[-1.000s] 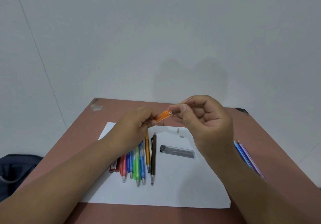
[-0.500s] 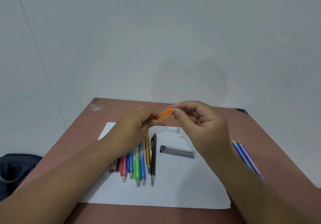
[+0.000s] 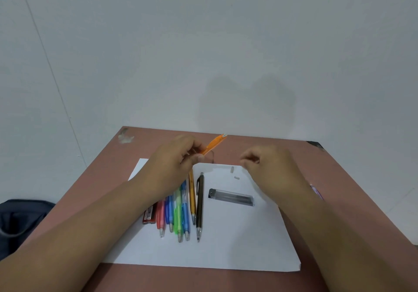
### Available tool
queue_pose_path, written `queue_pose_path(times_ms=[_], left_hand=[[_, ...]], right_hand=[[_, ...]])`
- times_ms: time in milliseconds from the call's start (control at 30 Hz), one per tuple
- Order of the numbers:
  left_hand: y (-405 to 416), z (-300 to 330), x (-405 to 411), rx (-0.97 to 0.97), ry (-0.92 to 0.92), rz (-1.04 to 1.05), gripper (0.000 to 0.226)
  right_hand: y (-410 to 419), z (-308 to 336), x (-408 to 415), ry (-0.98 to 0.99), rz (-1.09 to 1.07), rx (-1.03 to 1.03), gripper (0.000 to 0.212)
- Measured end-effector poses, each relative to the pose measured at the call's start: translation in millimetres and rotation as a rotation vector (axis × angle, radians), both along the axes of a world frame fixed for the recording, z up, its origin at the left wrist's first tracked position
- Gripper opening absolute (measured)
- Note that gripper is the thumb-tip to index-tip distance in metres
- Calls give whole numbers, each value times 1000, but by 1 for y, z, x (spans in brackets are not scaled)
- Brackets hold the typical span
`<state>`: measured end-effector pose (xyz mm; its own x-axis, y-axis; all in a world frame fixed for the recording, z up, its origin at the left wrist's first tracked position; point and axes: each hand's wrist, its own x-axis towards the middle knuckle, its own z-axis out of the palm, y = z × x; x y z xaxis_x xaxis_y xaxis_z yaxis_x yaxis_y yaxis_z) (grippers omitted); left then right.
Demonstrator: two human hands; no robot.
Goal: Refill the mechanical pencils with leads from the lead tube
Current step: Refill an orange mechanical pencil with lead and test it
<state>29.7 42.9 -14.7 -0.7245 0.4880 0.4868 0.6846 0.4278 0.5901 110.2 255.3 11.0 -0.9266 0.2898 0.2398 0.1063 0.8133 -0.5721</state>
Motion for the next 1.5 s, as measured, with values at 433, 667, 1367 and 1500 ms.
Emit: queue_pose_path(times_ms=[433,667,1367,1500], left_hand=[[-1,-3,-4,-15,45,17,16],[-2,-3,-5,-30,93,26,20],[-2,-3,-4,-57,79,30,19],[-1,-1,-1,-54,62,18,12]], right_hand=[[-13,-1,-2,-221,71,277,20],[-28,15,20,451,218,-467,19],[-18,6,12,824,279,198,10],[-16,4,10,825,262,280,12]])
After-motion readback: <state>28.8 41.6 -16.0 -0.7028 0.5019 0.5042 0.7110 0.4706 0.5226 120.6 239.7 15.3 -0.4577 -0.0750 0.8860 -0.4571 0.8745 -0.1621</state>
